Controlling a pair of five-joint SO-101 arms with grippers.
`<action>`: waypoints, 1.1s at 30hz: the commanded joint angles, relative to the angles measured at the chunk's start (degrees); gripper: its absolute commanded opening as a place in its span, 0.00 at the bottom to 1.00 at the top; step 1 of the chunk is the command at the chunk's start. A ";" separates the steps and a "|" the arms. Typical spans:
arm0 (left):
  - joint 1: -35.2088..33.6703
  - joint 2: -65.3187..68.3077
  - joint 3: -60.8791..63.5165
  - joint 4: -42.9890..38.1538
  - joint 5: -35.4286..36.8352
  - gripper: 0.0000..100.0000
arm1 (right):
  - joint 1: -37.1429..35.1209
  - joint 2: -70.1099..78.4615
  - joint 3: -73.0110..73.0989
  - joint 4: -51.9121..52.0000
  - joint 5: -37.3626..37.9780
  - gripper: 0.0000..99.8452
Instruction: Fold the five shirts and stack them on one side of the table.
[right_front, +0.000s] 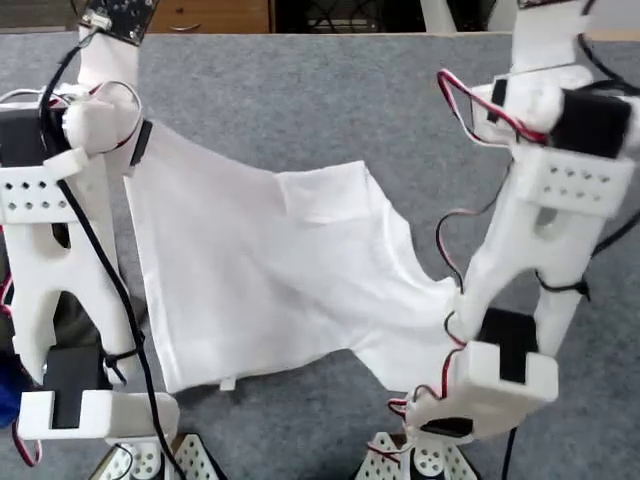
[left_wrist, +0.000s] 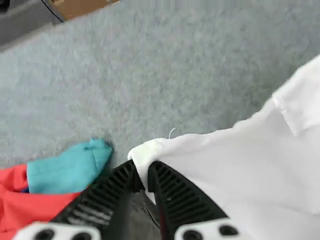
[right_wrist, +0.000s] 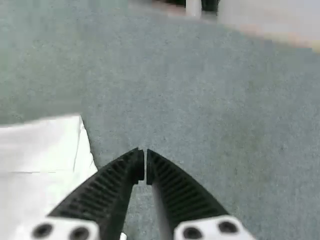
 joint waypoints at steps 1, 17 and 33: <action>-0.40 -2.20 2.42 1.93 0.62 0.03 | -2.37 -1.01 3.03 0.00 0.35 0.01; -9.98 -2.73 48.66 -22.51 0.62 0.03 | -13.54 9.19 58.24 -21.45 15.56 0.23; -10.24 -2.73 54.99 -25.41 0.62 0.03 | -2.46 0.40 66.59 -16.88 21.80 0.01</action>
